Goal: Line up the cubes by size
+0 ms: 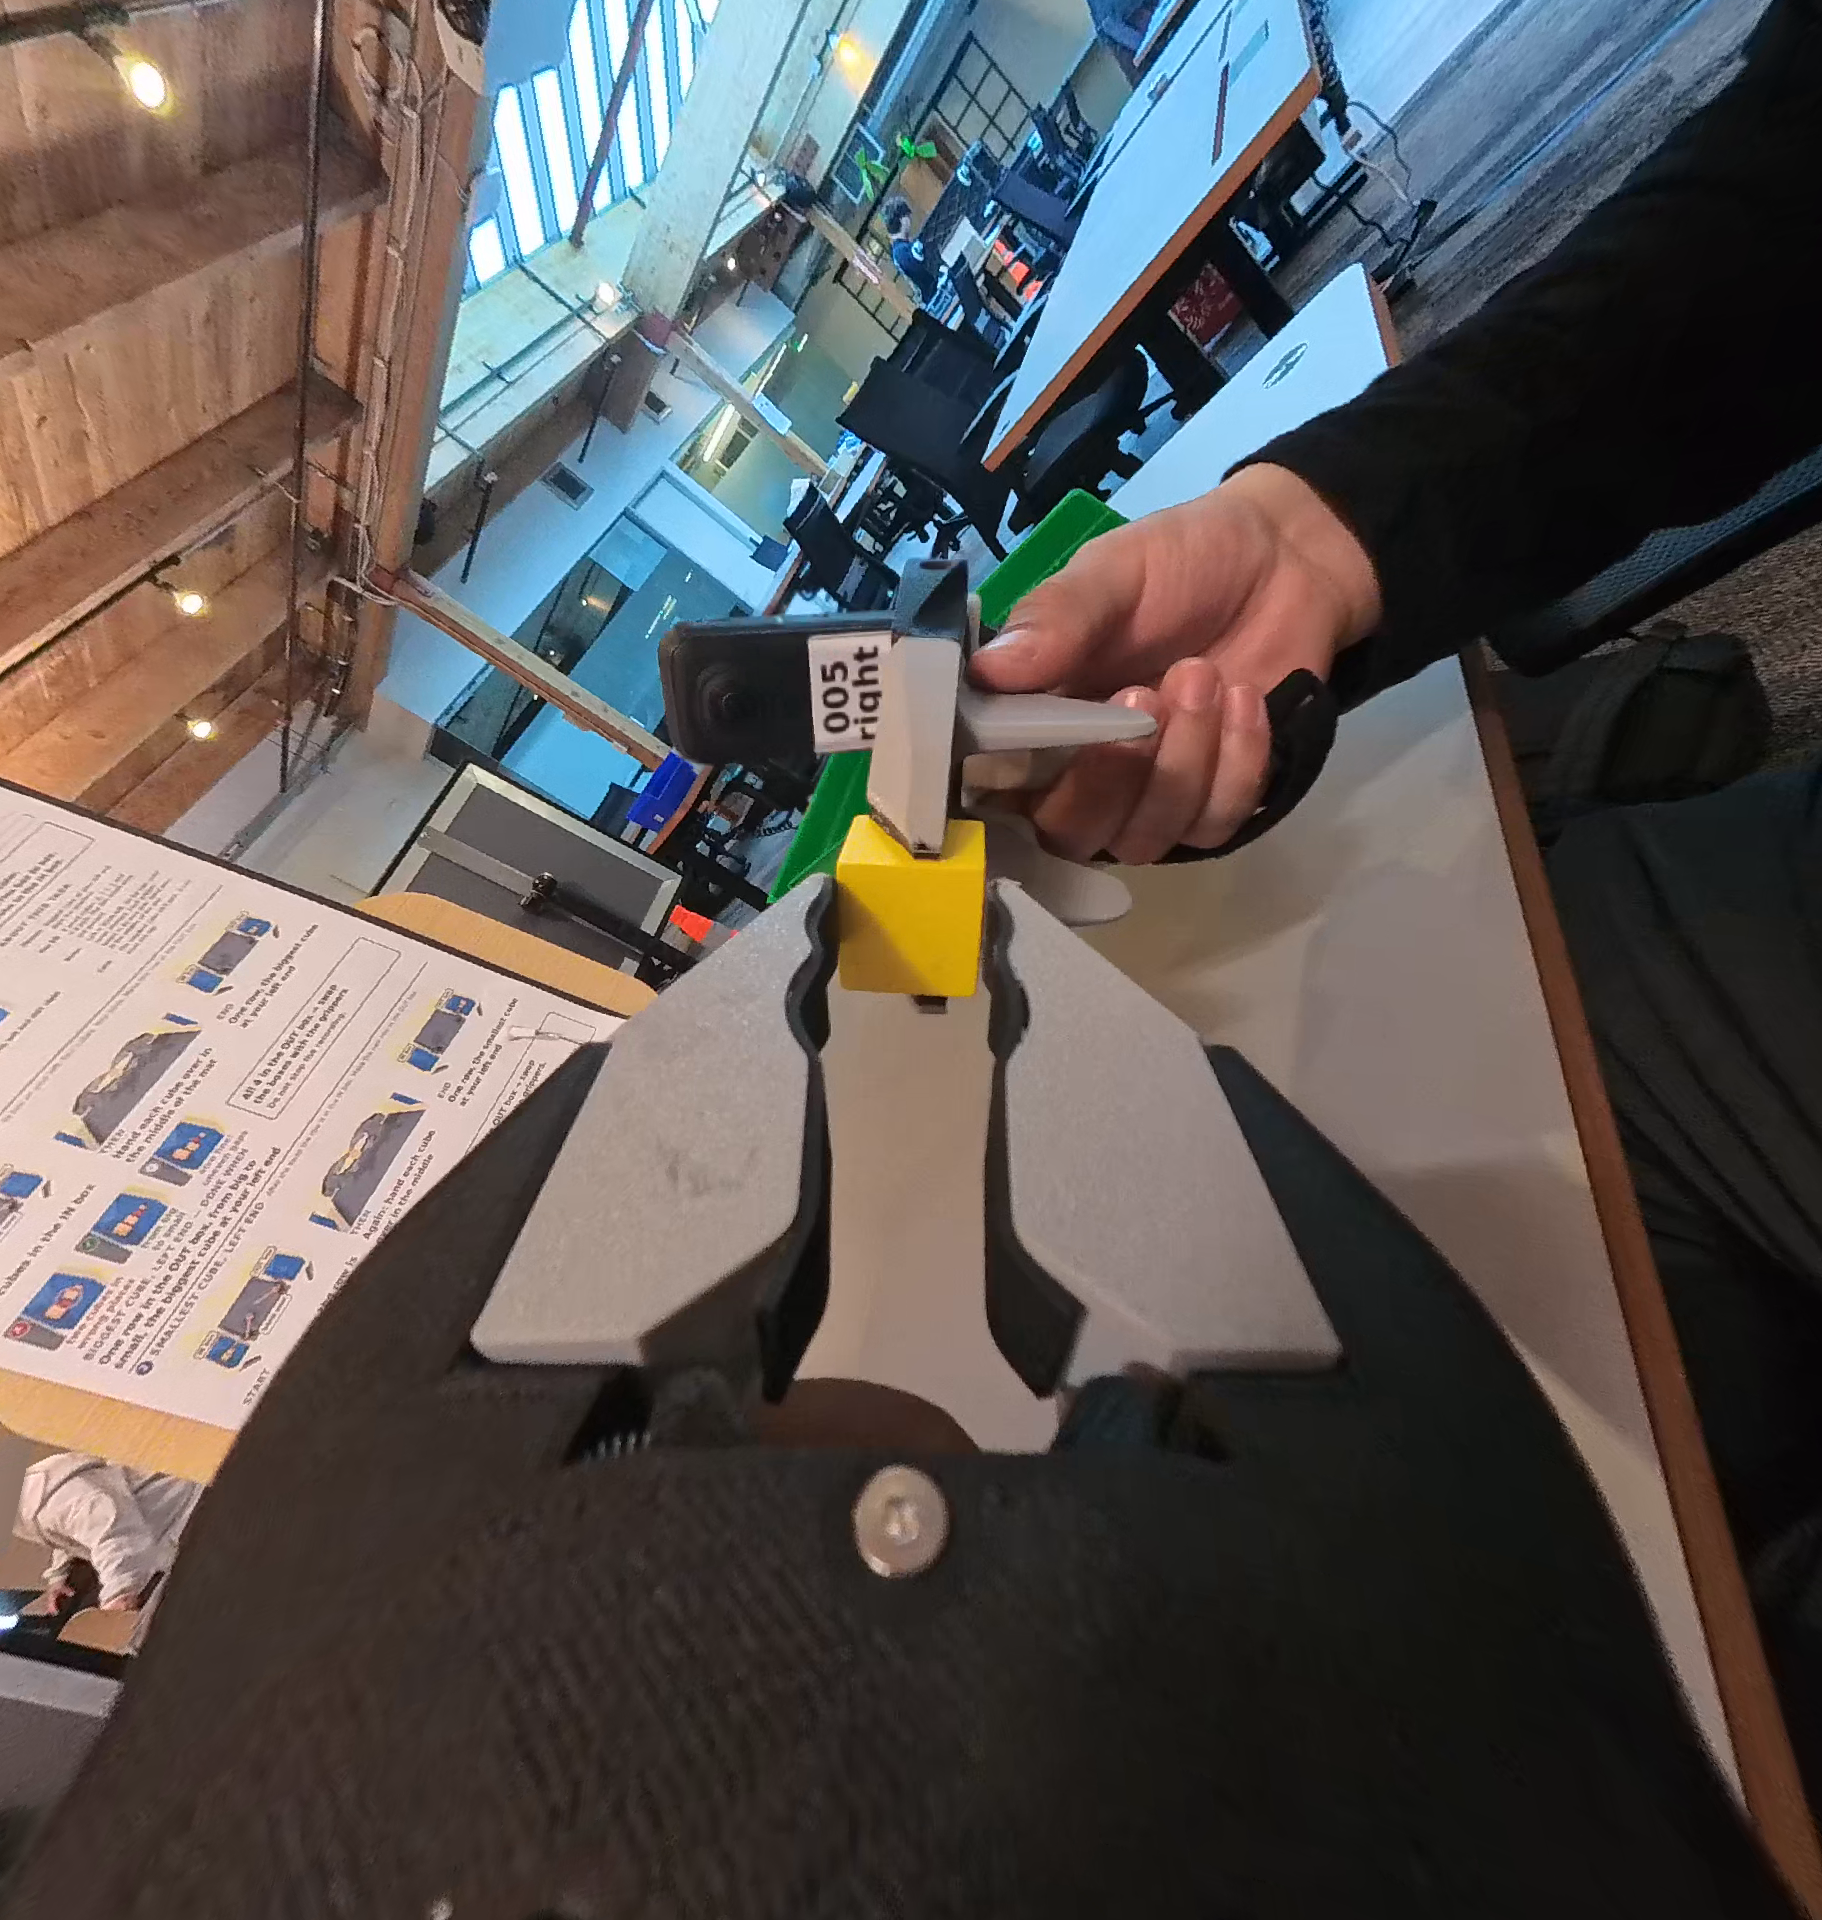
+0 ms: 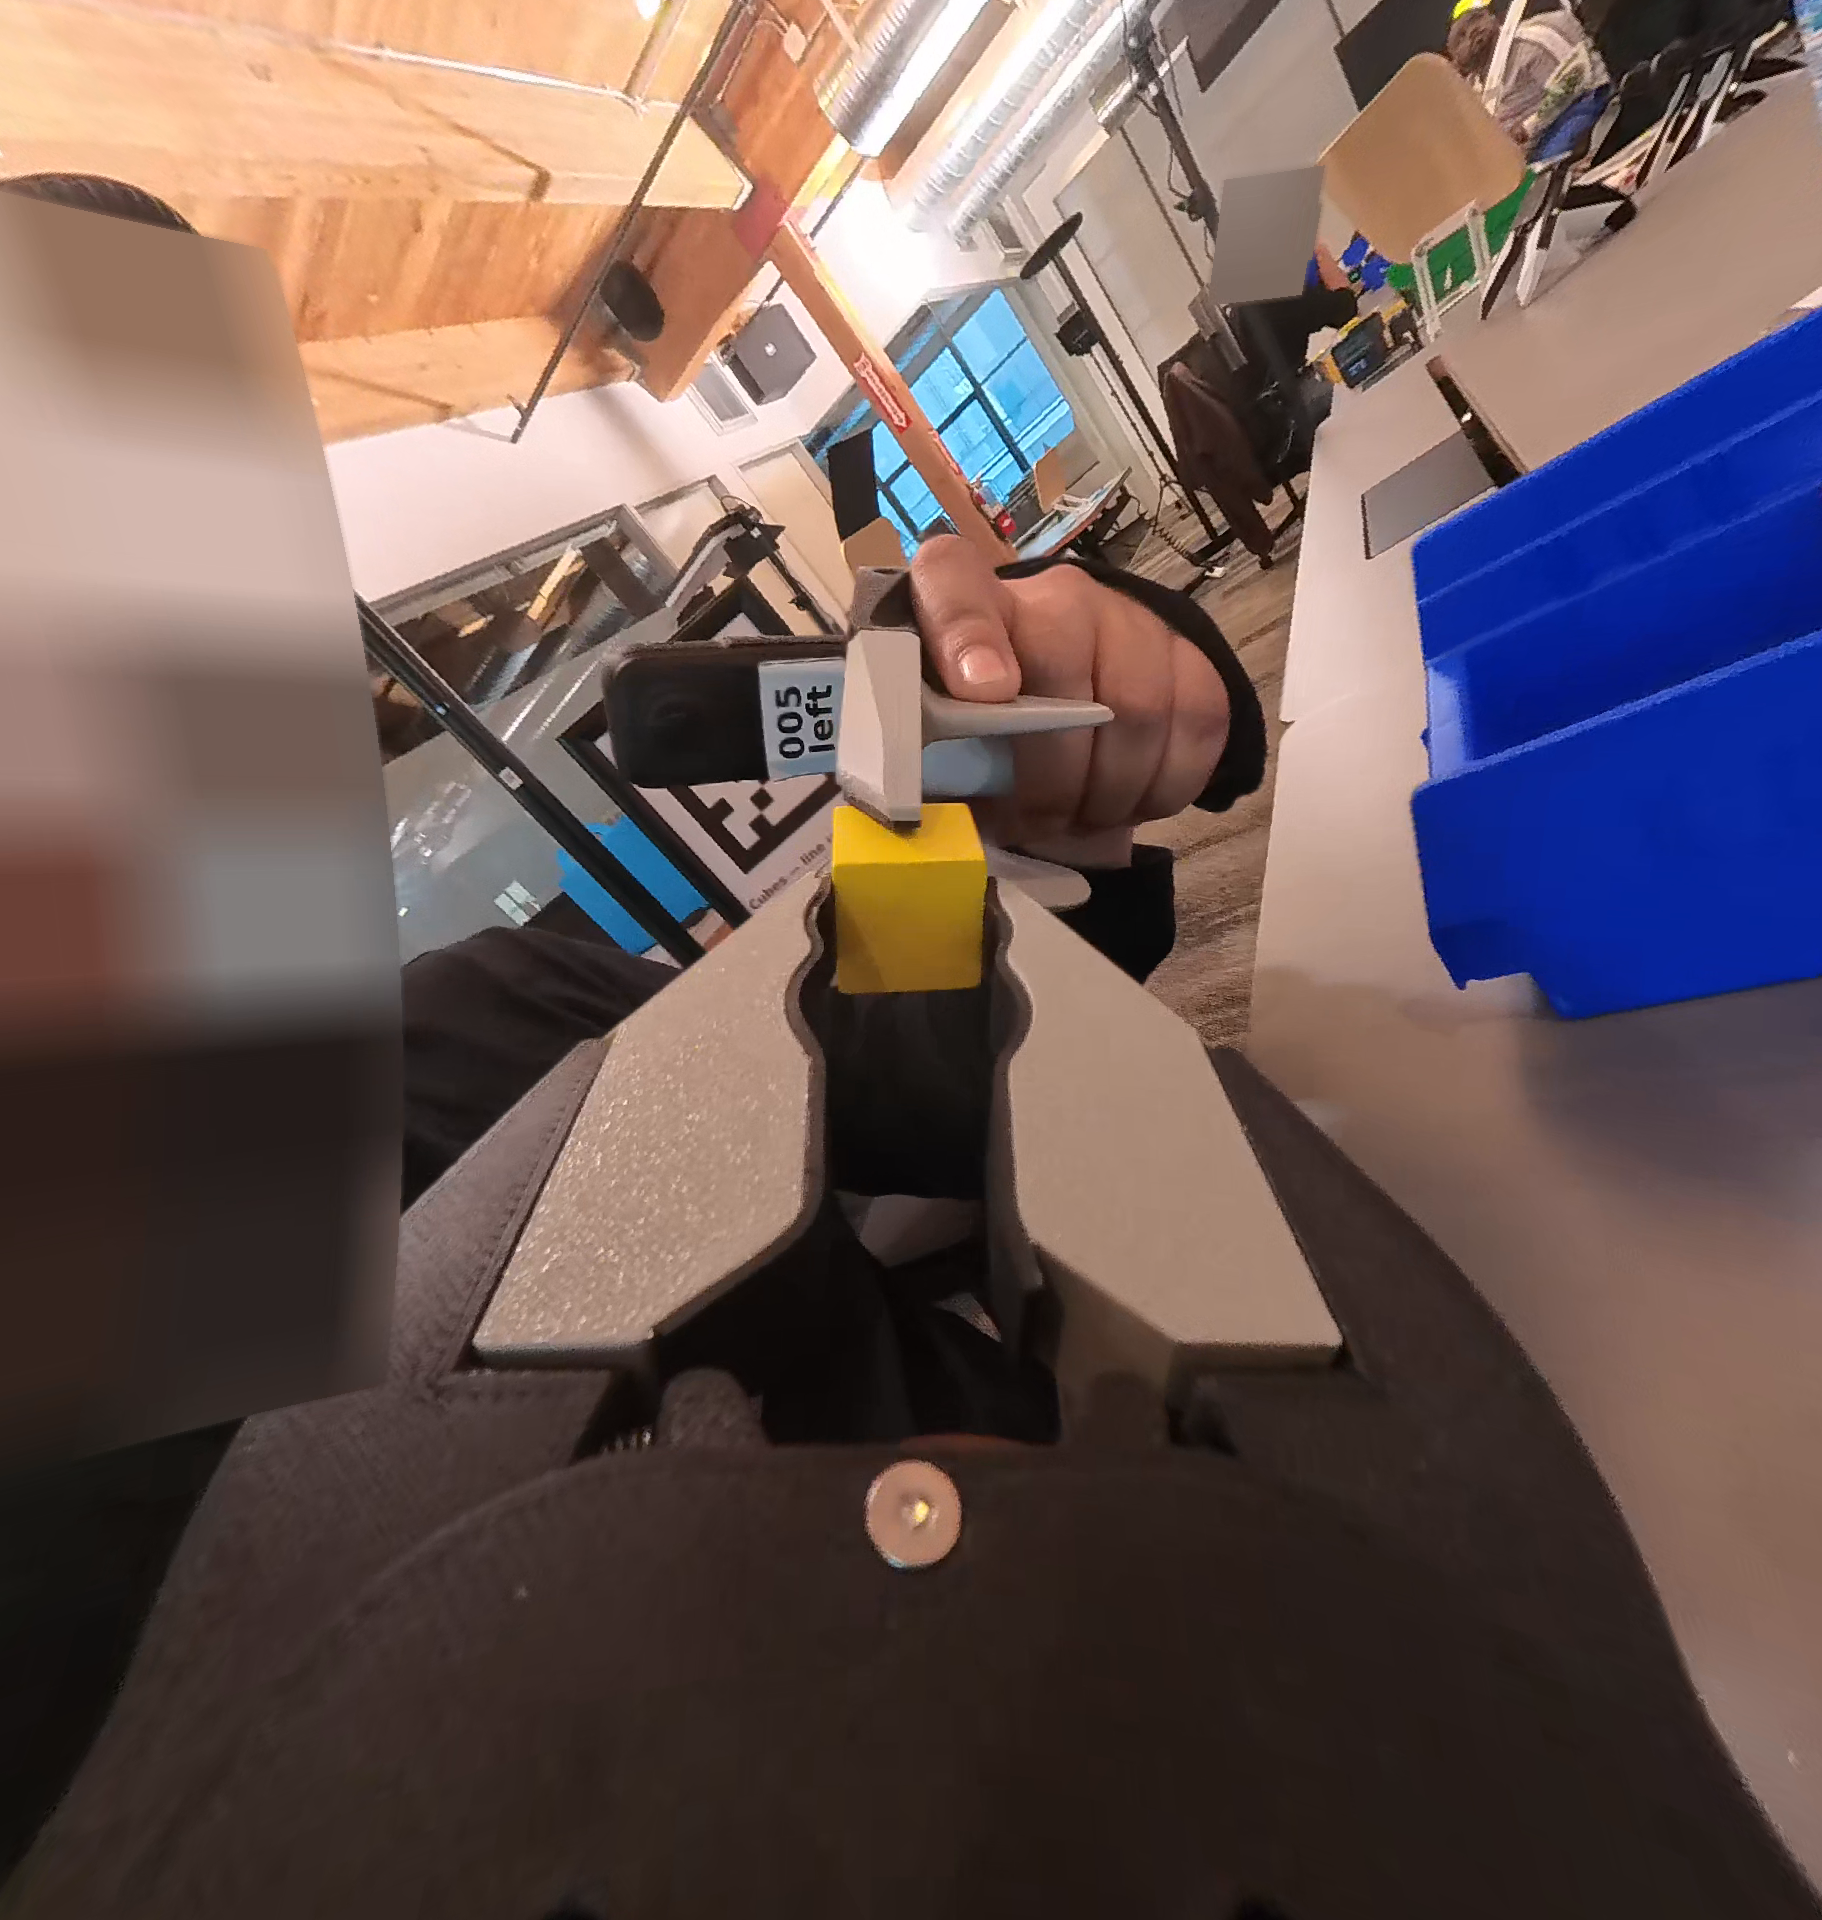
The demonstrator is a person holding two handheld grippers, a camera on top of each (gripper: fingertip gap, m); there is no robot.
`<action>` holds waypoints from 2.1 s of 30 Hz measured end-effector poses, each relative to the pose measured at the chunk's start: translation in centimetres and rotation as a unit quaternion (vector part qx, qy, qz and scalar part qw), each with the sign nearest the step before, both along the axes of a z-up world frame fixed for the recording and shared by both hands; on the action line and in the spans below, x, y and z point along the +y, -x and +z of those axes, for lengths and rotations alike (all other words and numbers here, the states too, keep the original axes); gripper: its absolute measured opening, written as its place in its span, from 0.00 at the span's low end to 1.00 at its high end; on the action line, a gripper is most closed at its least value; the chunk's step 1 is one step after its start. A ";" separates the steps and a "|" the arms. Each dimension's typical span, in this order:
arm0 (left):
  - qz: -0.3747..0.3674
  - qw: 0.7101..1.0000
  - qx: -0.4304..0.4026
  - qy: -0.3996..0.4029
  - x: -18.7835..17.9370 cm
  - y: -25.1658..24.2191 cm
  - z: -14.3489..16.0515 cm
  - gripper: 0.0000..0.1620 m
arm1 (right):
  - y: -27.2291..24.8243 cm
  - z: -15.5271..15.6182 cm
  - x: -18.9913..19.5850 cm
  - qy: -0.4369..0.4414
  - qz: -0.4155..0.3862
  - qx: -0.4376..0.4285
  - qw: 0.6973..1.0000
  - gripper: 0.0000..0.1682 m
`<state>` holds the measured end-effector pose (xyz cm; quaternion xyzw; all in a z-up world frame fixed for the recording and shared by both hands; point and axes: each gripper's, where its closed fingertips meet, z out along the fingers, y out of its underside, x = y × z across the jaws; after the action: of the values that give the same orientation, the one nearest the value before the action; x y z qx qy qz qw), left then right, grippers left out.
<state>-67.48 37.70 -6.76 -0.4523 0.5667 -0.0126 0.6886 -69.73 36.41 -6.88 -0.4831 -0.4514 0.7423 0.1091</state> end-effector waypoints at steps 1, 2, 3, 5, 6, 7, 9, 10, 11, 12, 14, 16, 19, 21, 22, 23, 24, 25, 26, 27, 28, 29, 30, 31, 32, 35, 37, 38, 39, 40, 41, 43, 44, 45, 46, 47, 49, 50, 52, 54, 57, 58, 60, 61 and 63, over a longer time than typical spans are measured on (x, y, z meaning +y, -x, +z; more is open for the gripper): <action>0.001 1.000 -0.003 0.003 0.0 0.0 0.0 0.15 | 0.0 0.0 0.0 -0.005 -0.003 -0.003 1.000 0.15; 0.002 1.000 -0.008 0.012 0.1 0.0 -0.1 0.15 | -0.1 -0.1 0.2 -0.012 -0.010 -0.008 1.000 0.15; 0.004 1.000 -0.014 0.024 0.2 0.0 -0.1 0.16 | -0.2 -0.1 0.3 -0.021 -0.018 -0.011 1.000 0.15; 0.007 0.999 -0.028 0.040 0.4 0.2 0.0 0.16 | -0.8 0.3 0.8 -0.041 -0.032 -0.011 0.999 0.15; 0.011 0.999 -0.035 0.040 0.5 0.4 0.2 0.15 | -1.5 0.6 1.2 -0.051 -0.041 -0.009 0.998 0.15; 0.016 0.998 -0.039 0.036 0.6 0.8 0.4 0.08 | -2.3 1.1 1.9 -0.067 -0.056 -0.007 0.996 0.15; 0.022 0.999 -0.031 0.028 0.6 1.6 0.3 0.00 | -4.7 2.1 4.1 -0.111 -0.098 -0.010 0.989 0.15; 0.022 0.999 -0.019 0.030 0.5 2.0 -0.1 0.00 | -6.2 2.5 5.6 -0.144 -0.127 -0.020 0.981 0.15; 0.022 0.999 -0.007 0.040 0.5 2.3 -0.5 0.00 | -7.8 2.7 7.5 -0.191 -0.161 -0.040 0.967 0.15; 0.023 0.999 0.000 0.050 0.5 2.5 -0.9 0.00 | -9.6 2.6 9.6 -0.245 -0.194 -0.066 0.948 0.15; 0.021 0.998 0.010 0.063 0.5 2.8 -1.4 0.00 | -13.5 1.7 14.5 -0.348 -0.253 -0.137 0.892 0.15; 0.013 0.996 0.026 0.079 0.2 2.6 -2.1 0.00 | -17.5 0.0 19.3 -0.415 -0.283 -0.220 0.836 0.15; -0.006 0.994 0.051 0.100 -0.2 1.9 -3.0 0.00 | -22.6 -4.0 25.0 -0.455 -0.288 -0.342 0.770 0.15; -0.009 0.992 0.059 0.113 -0.1 1.3 -3.6 0.00 | -24.5 -7.3 26.7 -0.465 -0.251 -0.399 0.749 0.15; -0.009 0.991 0.063 0.116 0.1 1.1 -3.9 0.00 | -25.2 -9.0 27.4 -0.475 -0.229 -0.426 0.735 0.15; -0.010 0.990 0.067 0.122 0.2 0.8 -4.2 0.00 | -25.8 -10.6 27.9 -0.489 -0.207 -0.447 0.719 0.15; -0.013 0.989 0.071 0.129 0.3 0.5 -4.7 0.00 | -26.2 -12.1 28.2 -0.502 -0.182 -0.462 0.708 0.15; -0.016 0.988 0.075 0.137 0.3 0.3 -5.1 0.00 | -26.4 -13.3 28.5 -0.511 -0.160 -0.473 0.700 0.15; -0.019 0.986 0.079 0.144 0.4 0.1 -5.5 0.00 | -26.5 -14.3 28.8 -0.515 -0.143 -0.484 0.693 0.15; -0.016 0.985 0.083 0.147 0.6 0.0 -5.9 0.00 | -26.5 -15.1 28.9 -0.518 -0.126 -0.487 0.691 0.15; -0.010 0.985 0.086 0.147 0.9 0.0 -6.2 0.00 | -26.4 -15.7 28.9 -0.522 -0.112 -0.487 0.691 0.15; -0.003 0.985 0.090 0.146 1.2 0.0 -6.4 0.00 | -26.5 -16.2 29.1 -0.525 -0.101 -0.491 0.688 0.15; 0.001 0.985 0.093 0.145 1.4 0.1 -6.6 0.00 | -26.6 -16.7 29.3 -0.528 -0.090 -0.497 0.683 0.15; 0.002 0.985 0.094 0.147 1.5 0.2 -6.8 0.00 | -26.7 -17.0 29.3 -0.530 -0.080 -0.499 0.681 0.15; 0.002 0.985 0.092 0.148 1.5 0.3 -6.8 0.00 | -26.8 -17.2 29.2 -0.528 -0.069 -0.501 0.683 0.15; 0.004 0.986 0.083 0.146 1.7 0.7 -6.6 0.00 | -26.9 -17.5 29.1 -0.528 -0.049 -0.505 0.681 0.15; 0.003 0.986 0.079 0.147 1.8 1.0 -6.6 0.00 | -26.6 -17.5 28.9 -0.521 -0.045 -0.501 0.690 0.15; 0.004 0.986 0.079 0.146 1.9 1.1 -6.6 0.00 | -26.5 -17.5 28.9 -0.519 -0.042 -0.502 0.691 0.15; 0.006 0.986 0.079 0.146 1.9 1.3 -6.6 0.00 | -26.5 -17.6 29.1 -0.521 -0.040 -0.503 0.688 0.15; 0.009 0.986 0.080 0.145 2.0 1.4 -6.6 0.00 | -26.4 -17.6 29.2 -0.523 -0.037 -0.504 0.686 0.15; 0.011 0.986 0.080 0.144 2.0 1.5 -6.6 0.00 | -26.4 -17.6 29.2 -0.521 -0.035 -0.505 0.687 0.15; 0.017 0.986 0.082 0.141 2.0 1.8 -6.6 0.00 | -26.3 -17.7 29.1 -0.516 -0.025 -0.507 0.690 0.15; 0.022 0.987 0.083 0.139 2.1 2.0 -6.6 0.00 | -26.4 -17.7 29.0 -0.512 -0.017 -0.510 0.691 0.15; 0.026 0.986 0.083 0.139 2.1 2.3 -6.5 0.00 | -26.5 -17.7 29.1 -0.510 -0.009 -0.516 0.689 0.15; 0.028 0.987 0.080 0.139 2.1 2.5 -6.4 0.00 | -26.7 -17.8 29.1 -0.508 -0.003 -0.521 0.686 0.15; 0.028 0.987 0.075 0.138 2.0 2.6 -6.2 0.00 | -26.9 -17.8 29.3 -0.509 0.002 -0.527 0.681 0.15; 0.028 0.988 0.069 0.133 1.8 2.7 -5.8 0.00 | -27.1 -17.8 29.4 -0.507 0.009 -0.532 0.678 0.15; 0.030 0.989 0.068 0.128 1.8 2.8 -5.6 0.00 | -27.1 -17.8 29.4 -0.504 0.012 -0.533 0.680 0.15; 0.038 0.990 0.069 0.121 2.0 3.2 -5.5 0.00 | -26.9 -17.8 28.9 -0.489 0.017 -0.531 0.692 0.17; 0.044 0.990 0.065 0.121 2.0 3.5 -5.3 0.00 | -26.6 -17.6 28.5 -0.476 0.015 -0.526 0.705 0.24; 0.045 0.989 0.060 0.125 1.7 4.0 -5.2 0.00 | -27.3 -17.3 28.8 -0.467 0.000 -0.536 0.704 0.33; 0.051 0.990 0.058 0.122 1.8 4.3 -5.1 0.00 | -27.4 -16.8 28.9 -0.463 -0.013 -0.535 0.706 0.39; 0.065 0.989 0.054 0.122 2.0 5.2 -4.7 0.00 | -27.3 -15.2 28.6 -0.450 -0.045 -0.521 0.724 0.42; 0.069 0.988 0.054 0.127 2.0 5.7 -4.6 0.00 | -27.1 -14.1 28.4 -0.449 -0.066 -0.508 0.732 0.43; 0.073 0.985 0.060 0.144 2.1 7.4 -4.3 0.00 | -26.4 -11.4 27.8 -0.464 -0.114 -0.465 0.745 0.44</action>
<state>-74.84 39.85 -11.02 -0.5869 0.5647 -0.0169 0.5800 -43.31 64.21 -18.25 -0.7064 -0.6762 0.1066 0.1801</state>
